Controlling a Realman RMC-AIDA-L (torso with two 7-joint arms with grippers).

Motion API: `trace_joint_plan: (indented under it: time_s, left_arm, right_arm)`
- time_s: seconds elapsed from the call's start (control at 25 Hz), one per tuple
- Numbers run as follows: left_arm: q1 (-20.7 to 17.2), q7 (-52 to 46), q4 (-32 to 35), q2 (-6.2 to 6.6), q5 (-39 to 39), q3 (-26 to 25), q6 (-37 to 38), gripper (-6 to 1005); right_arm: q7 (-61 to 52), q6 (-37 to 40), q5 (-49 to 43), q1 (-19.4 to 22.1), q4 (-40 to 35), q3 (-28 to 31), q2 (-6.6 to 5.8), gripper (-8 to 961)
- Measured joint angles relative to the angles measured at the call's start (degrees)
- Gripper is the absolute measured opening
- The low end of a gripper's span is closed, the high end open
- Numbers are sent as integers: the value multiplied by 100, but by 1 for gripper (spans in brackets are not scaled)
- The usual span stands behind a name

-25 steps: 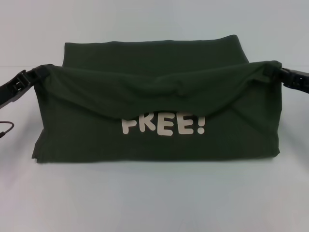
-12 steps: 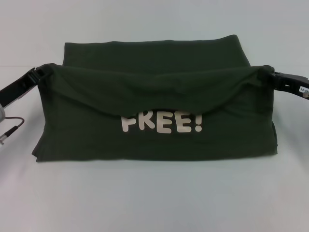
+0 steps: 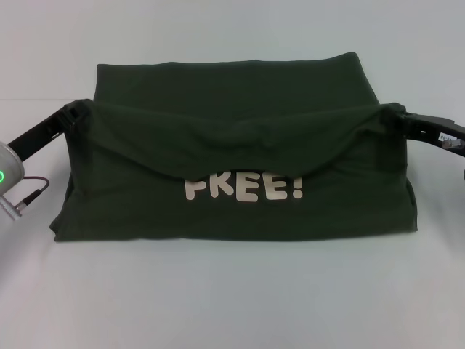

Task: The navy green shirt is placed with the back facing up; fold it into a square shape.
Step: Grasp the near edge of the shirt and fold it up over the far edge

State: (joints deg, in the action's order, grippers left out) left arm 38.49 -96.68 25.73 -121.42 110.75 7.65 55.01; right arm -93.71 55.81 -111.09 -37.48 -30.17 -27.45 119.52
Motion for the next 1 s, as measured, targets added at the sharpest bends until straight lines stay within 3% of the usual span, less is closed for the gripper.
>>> trace_joint_plan:
  time_s: [0.12, 0.36, 1.0]
  left_arm:
    - [24, 118, -3, -33, -84, -1, -134, 28]
    - [51, 1016, -53, -214, -682, 0, -481, 28]
    - [305, 1288, -393, -240, -757, 0, -1106, 28]
  right_arm:
    - [84, -127, 0, -59, 85, -6, 5, 142]
    - [226, -343, 0, -140, 152, -6, 39, 147]
    - [299, -793, 245, -295, 424, -5, 46, 159]
